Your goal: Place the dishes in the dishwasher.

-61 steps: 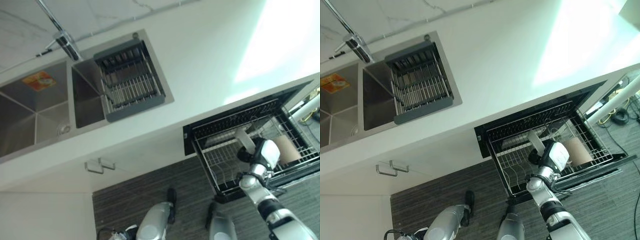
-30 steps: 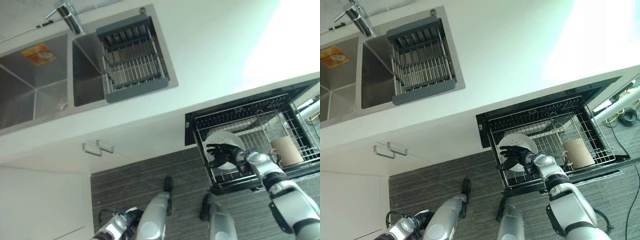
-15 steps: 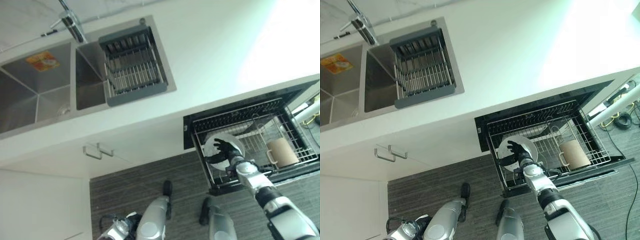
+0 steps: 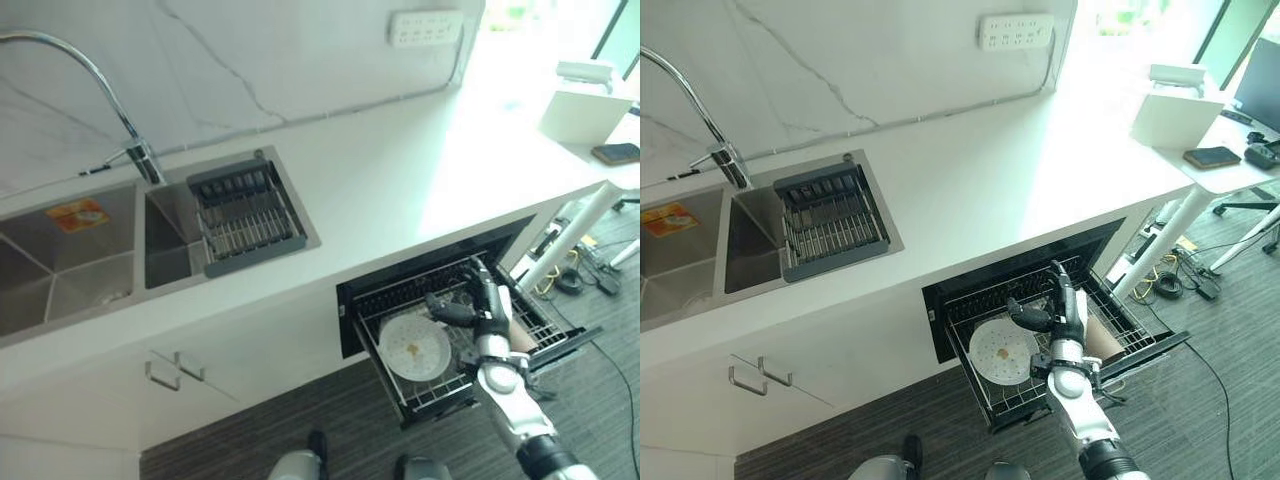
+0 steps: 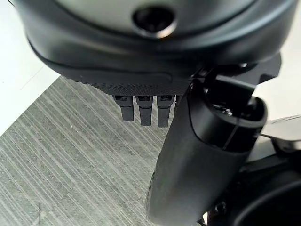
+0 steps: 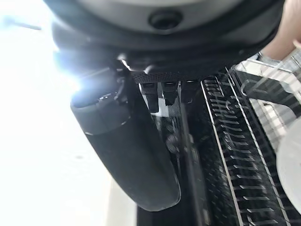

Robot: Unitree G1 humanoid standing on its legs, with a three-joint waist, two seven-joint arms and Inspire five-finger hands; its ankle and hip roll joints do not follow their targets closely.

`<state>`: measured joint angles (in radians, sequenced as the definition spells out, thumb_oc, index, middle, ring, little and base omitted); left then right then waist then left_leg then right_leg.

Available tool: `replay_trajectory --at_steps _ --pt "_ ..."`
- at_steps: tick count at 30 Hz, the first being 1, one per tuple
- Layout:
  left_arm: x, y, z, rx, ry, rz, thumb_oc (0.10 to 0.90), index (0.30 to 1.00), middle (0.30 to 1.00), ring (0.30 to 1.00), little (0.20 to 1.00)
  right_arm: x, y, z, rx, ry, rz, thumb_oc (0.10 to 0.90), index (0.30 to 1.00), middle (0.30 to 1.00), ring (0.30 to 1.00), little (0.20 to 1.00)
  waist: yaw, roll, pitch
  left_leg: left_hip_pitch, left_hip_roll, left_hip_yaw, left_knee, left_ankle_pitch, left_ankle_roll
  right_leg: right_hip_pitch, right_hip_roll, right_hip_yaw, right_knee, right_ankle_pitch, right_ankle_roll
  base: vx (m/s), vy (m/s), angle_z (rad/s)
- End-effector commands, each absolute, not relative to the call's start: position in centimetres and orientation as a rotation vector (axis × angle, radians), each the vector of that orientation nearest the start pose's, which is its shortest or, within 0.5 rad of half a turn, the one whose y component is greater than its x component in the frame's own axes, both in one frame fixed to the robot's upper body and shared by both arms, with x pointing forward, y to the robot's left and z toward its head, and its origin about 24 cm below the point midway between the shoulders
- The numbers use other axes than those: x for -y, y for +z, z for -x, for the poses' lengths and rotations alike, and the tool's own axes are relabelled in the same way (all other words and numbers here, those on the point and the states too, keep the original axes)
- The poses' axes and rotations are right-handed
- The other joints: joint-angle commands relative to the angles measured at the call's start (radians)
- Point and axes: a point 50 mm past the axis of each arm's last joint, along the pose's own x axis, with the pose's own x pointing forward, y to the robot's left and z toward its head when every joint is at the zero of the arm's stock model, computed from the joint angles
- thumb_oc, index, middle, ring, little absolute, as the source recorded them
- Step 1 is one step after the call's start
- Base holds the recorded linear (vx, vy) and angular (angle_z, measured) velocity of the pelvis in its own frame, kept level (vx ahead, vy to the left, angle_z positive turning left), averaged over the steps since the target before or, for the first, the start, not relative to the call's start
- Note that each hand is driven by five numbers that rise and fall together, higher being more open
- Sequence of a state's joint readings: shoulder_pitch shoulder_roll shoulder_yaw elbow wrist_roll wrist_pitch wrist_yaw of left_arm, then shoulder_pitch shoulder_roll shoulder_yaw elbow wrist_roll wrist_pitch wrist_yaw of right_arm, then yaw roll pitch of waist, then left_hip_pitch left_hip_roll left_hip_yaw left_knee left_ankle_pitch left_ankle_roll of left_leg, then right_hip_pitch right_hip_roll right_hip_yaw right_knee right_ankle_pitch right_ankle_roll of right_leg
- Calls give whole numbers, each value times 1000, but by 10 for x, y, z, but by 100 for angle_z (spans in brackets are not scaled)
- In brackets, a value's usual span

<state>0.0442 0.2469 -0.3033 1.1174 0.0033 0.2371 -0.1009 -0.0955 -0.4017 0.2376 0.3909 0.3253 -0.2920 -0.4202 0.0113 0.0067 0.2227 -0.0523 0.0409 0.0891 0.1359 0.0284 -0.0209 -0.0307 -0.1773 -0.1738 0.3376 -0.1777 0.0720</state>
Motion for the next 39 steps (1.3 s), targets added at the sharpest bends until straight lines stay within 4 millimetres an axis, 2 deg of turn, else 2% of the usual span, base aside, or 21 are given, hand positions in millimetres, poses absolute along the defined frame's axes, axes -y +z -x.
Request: replay_trajectory --at_steps 1,2,4,7,10,16,19,23,28,39 --pt "-193 -170 -75 -1408 -233 -245 800 900 900 900 900 228 92 -276 425 -353 -8 800 900 900 900 900 -8 -3 -5 43 31 22 164 -292 -11 19 3 18 -38 -46 26 14 0 -20" --pt "-192 -171 -74 -1413 -228 -233 800 900 900 900 900 233 92 -272 439 -380 -9 800 900 900 900 900 -12 -3 -9 46 32 25 164 -295 -10 19 4 19 -38 -47 26 7 -6 -28" --pt "-192 -172 -67 -1433 -217 -218 800 900 900 900 900 256 95 -260 482 -479 -26 800 900 900 900 900 -29 -8 -18 53 37 37 164 -305 -9 18 5 24 -38 -48 32 3 -14 -33" --pt "-200 -172 -63 -1448 -207 -231 800 900 900 900 900 281 97 -245 505 -538 -43 800 900 900 900 900 -52 -15 -26 60 40 49 164 -317 -8 13 5 33 -38 -45 40 3 -13 -37" --pt "-204 -171 -67 -1443 -231 -257 800 900 900 900 900 288 102 -239 530 -528 -61 800 900 900 900 900 -68 -16 -33 65 43 55 164 -322 -8 8 3 41 -38 -42 45 -9 6 -50" --pt "-199 -169 -75 -1428 -292 -266 800 900 900 900 900 278 108 -246 538 -444 -100 800 900 900 900 900 -70 -9 -46 68 43 54 164 -324 -8 4 2 56 -38 -37 53 -14 28 -23" --pt "-196 -170 -72 -1445 -282 -230 800 900 900 900 900 274 115 -248 557 -419 -105 800 900 900 900 900 -63 -8 -51 65 39 44 164 -322 -9 3 0 54 -38 -35 54 3 24 -2" --pt "-197 -172 -62 -1479 -223 -168 800 900 900 900 900 280 121 -244 581 -438 -133 800 900 900 900 900 -44 -10 -56 59 38 32 164 -324 -11 4 -15 29 -38 -37 58 -2 -13 5" --pt "-197 -173 -58 -1485 -207 -174 800 900 900 900 900 279 114 -242 576 -396 -280 800 900 900 900 900 -27 -10 -65 52 42 26 164 -322 -14 8 -28 -4 -38 -43 60 10 -29 20" --pt "-197 -174 -54 -1490 -193 -171 800 900 900 900 900 274 119 -240 626 -396 -291 800 900 900 900 900 -21 -6 -71 52 42 25 164 -322 -12 13 -26 -6 -38 -45 59 11 1 6"
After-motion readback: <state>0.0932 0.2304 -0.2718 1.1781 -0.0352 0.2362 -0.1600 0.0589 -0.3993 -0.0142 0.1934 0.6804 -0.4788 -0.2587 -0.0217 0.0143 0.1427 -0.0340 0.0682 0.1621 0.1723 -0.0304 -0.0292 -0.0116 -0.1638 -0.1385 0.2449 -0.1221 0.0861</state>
